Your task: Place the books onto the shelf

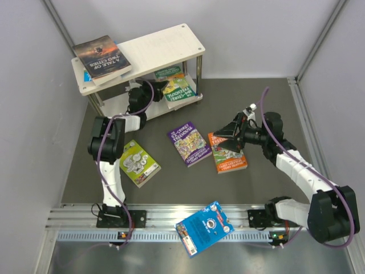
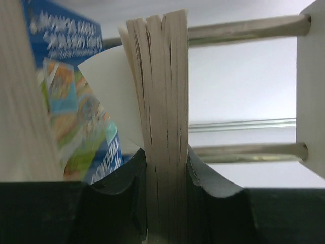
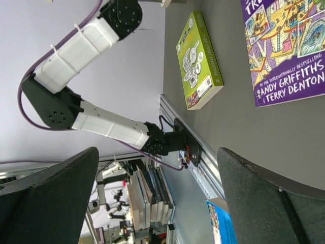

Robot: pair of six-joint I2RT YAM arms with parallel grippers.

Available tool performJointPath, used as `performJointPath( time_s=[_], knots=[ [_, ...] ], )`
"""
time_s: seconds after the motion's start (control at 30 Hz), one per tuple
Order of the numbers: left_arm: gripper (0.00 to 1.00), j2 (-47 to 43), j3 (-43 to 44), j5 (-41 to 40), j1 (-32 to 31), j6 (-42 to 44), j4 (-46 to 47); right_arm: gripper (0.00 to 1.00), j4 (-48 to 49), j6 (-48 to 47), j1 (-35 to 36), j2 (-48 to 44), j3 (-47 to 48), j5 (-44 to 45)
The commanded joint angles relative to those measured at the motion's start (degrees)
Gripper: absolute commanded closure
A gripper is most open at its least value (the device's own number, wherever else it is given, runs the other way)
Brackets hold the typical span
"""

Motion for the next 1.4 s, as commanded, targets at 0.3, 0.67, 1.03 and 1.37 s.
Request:
performJointPath(
  time_s=[0.3,0.67,1.03,1.37],
  knots=[
    [0.87,2.44,18.36,-5.56,-0.76,12.88,-25.25,0.01,0.13,-1.06,-2.16,0.40,2.54,-0.22],
    [0.40,5.16,23.63,-10.73,-3.84,10.86,-34.30,0.01,1.89,-0.36,-2.16,1.10,1.84,0.05],
    [0.11,2.80,32.08,-25.58,-4.72,17.54,-58.21,0.01,2.15,-0.27,-2.07,0.05,0.87,-0.22],
    [0.10,-9.32,16.27,-28.14,-2.61,17.54,-55.23,0.01,1.71,-1.23,-1.28,0.31,1.22,0.13]
  ],
)
